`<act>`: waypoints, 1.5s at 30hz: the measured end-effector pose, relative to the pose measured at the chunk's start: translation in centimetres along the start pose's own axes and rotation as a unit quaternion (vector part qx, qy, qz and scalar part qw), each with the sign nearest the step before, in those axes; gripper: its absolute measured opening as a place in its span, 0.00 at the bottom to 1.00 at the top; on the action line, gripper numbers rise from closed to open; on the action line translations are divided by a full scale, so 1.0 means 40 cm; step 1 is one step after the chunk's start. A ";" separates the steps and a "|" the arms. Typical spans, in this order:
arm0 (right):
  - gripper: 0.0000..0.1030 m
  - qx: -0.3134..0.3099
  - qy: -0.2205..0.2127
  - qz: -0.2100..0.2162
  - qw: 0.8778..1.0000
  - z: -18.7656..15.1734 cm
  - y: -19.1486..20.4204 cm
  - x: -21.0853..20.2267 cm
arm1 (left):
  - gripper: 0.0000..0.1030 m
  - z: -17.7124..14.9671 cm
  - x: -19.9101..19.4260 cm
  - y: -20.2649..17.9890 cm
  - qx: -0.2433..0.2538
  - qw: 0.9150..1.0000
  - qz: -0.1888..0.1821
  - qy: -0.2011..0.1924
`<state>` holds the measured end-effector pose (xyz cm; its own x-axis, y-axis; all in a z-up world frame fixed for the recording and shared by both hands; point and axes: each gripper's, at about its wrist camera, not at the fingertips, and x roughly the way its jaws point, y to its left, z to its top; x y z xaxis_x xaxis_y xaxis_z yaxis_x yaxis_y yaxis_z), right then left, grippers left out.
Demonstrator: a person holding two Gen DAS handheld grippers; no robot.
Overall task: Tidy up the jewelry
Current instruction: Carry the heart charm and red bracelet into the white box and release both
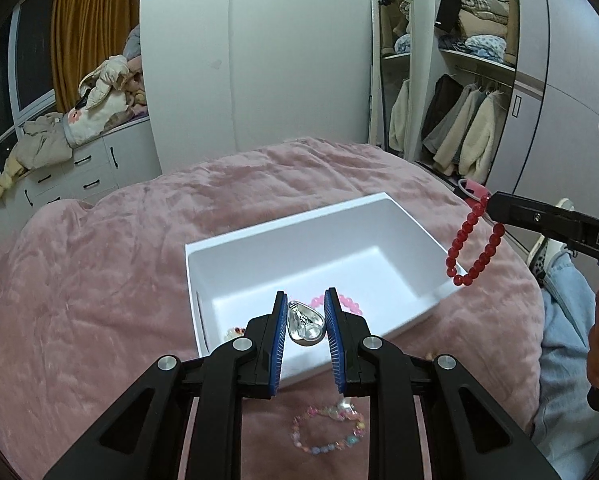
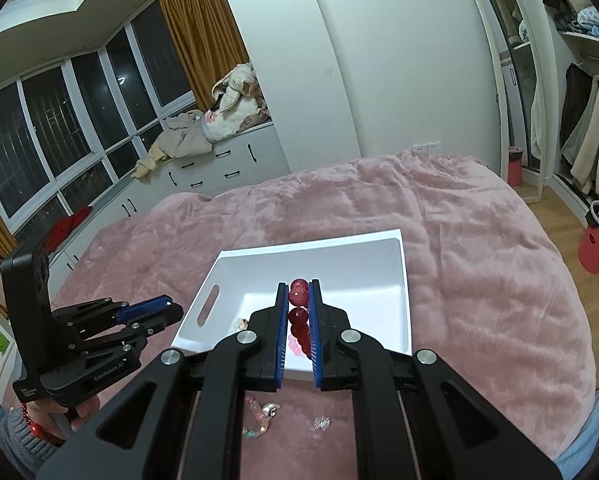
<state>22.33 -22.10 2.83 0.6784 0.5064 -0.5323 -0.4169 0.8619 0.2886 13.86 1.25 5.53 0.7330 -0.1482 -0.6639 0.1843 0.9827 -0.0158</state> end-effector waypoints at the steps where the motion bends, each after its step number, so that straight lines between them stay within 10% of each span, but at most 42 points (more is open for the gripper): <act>1: 0.10 -0.003 0.001 -0.002 1.000 0.007 0.001 0.009 | 0.23 0.009 0.007 0.005 0.001 1.000 0.000 0.000; 27: 0.10 -0.055 0.045 -0.045 0.996 0.065 -0.025 0.240 | 0.23 0.088 0.228 0.065 -0.009 0.999 0.035 0.034; 45: 0.10 -0.027 0.120 -0.021 0.992 -0.037 -0.048 0.412 | 0.23 -0.012 0.391 0.103 -0.035 0.991 0.054 0.118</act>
<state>33.40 -15.43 -7.67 0.5353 0.4445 -0.7182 -0.4281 0.8758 0.2229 25.76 3.05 -5.29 0.5711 -0.0207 -0.8206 0.0622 0.9979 0.0181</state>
